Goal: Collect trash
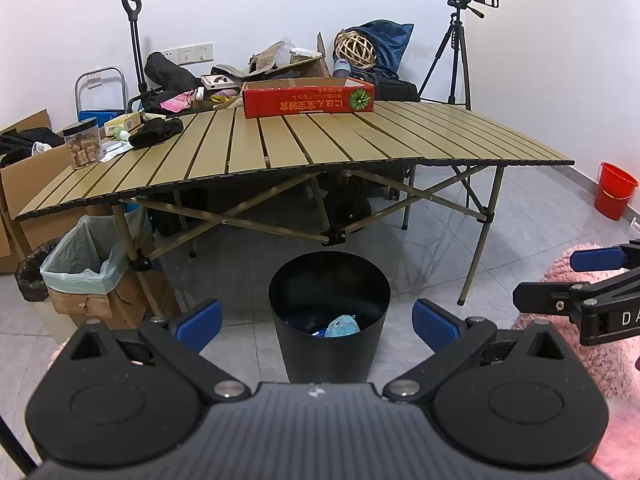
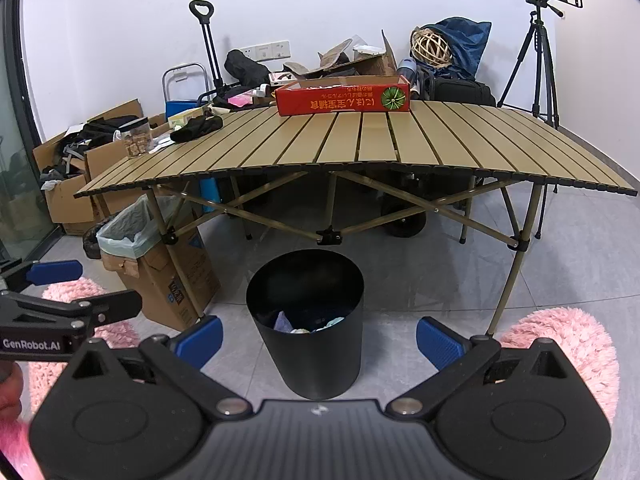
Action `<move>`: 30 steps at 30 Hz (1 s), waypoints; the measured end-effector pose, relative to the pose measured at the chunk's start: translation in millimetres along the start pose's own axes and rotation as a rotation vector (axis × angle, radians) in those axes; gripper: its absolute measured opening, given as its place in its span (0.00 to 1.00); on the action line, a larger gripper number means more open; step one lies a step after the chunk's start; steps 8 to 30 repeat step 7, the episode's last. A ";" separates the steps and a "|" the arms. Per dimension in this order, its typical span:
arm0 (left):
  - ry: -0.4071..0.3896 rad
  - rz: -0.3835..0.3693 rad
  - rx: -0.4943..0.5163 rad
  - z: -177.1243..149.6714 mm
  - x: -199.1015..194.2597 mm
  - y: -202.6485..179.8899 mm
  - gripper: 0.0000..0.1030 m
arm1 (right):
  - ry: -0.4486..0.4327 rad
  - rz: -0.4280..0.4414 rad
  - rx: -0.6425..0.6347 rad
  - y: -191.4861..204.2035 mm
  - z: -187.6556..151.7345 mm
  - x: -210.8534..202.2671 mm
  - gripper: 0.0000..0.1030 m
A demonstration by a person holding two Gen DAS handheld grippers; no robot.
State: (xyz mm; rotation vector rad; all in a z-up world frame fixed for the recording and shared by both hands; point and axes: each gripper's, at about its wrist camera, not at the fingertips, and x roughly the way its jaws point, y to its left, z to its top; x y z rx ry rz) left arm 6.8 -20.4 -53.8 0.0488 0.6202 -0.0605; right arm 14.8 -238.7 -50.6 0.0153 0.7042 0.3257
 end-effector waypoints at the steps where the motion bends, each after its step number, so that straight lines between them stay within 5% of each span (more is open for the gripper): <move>1: 0.000 -0.002 0.001 -0.5 -0.1 -0.6 1.00 | 0.000 0.000 0.000 0.1 0.0 0.0 1.00; 30: -0.001 -0.005 0.002 -2.0 -0.5 -3.1 1.00 | 0.002 -0.001 0.003 0.7 -1.4 1.4 1.00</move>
